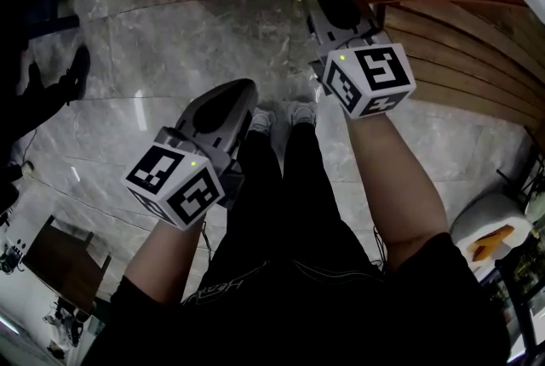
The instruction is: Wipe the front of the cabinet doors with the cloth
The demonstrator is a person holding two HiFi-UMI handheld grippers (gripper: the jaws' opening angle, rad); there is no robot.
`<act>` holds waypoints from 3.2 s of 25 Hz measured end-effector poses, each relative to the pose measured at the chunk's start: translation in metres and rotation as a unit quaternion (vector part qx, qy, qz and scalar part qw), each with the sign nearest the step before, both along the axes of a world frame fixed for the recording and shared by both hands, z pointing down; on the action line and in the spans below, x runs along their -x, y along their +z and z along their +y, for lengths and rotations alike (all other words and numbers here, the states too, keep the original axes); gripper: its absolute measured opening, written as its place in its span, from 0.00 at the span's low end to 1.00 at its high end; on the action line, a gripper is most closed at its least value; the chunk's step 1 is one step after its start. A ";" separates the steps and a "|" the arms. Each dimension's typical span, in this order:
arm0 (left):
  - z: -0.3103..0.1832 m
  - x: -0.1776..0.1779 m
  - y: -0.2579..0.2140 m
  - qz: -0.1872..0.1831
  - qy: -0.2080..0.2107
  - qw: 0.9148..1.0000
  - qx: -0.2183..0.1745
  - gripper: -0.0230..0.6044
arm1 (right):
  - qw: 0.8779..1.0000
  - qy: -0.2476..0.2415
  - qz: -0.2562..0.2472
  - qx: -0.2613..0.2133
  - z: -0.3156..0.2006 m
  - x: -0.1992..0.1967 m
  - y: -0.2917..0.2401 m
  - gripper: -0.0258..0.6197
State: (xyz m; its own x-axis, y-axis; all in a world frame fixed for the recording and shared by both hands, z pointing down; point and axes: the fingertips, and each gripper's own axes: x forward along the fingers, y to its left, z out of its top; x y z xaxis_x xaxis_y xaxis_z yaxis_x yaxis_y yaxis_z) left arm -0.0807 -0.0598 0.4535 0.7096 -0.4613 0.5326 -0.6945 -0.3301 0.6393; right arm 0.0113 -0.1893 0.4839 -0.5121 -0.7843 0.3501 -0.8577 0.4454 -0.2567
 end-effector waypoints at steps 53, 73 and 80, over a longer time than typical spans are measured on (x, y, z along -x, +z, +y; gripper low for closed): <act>-0.009 -0.148 -0.002 0.005 0.173 0.985 -0.002 0.05 | 0.979 0.204 -0.003 0.016 0.063 -0.210 0.001 0.10; -0.018 -0.011 0.002 -0.006 0.015 1.000 0.000 0.05 | 0.998 0.027 -0.009 0.048 0.058 -0.030 0.017 0.10; -0.019 0.031 0.008 -0.011 -0.032 0.999 0.007 0.05 | 0.998 -0.016 -0.004 0.060 0.047 0.018 0.037 0.10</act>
